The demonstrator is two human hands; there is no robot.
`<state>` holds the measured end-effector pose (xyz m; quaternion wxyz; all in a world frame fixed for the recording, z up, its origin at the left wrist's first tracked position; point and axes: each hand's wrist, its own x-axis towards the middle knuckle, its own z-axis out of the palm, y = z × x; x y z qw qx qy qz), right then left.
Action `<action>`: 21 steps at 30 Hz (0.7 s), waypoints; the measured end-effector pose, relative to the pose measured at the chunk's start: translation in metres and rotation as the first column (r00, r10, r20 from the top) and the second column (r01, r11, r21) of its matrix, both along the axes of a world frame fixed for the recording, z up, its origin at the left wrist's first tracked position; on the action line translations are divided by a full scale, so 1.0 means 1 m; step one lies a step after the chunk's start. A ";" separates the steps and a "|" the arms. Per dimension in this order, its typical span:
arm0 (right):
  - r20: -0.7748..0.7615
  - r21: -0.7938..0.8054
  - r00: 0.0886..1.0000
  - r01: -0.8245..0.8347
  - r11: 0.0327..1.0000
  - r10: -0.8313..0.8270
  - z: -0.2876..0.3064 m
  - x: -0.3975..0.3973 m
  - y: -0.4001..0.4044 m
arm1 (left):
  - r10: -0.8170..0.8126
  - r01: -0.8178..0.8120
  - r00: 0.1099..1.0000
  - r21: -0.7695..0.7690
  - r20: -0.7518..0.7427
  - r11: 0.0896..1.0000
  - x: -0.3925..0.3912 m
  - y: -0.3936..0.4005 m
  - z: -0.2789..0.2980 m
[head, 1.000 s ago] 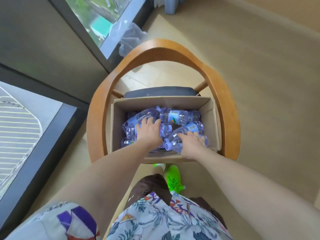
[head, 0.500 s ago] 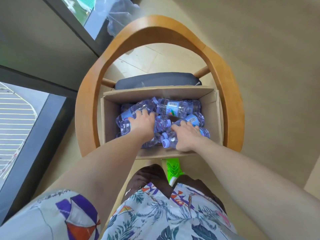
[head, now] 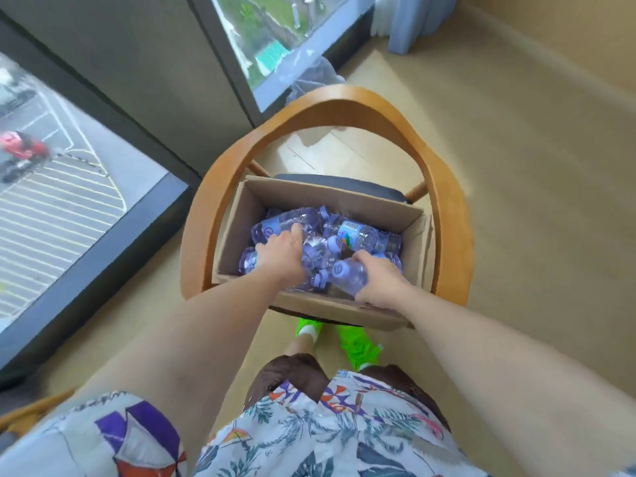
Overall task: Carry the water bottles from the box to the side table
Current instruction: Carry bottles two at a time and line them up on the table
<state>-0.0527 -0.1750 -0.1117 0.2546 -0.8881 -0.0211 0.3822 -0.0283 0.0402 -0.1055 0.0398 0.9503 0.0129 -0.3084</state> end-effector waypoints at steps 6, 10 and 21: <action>0.130 0.339 0.917 0.317 0.886 -0.377 0.050 0.019 0.012 | 0.328 -0.294 0.921 -0.178 0.212 0.939 -0.016 -0.005 0.071; 0.157 0.531 0.923 0.221 0.818 -0.351 0.101 0.034 0.054 | 0.479 -0.414 0.827 -0.260 0.293 0.873 -0.037 0.020 0.115; 0.358 0.583 0.933 -0.259 0.770 0.044 0.190 -0.067 0.238 | 0.913 -0.819 0.145 -0.471 0.382 0.327 -0.234 0.147 0.198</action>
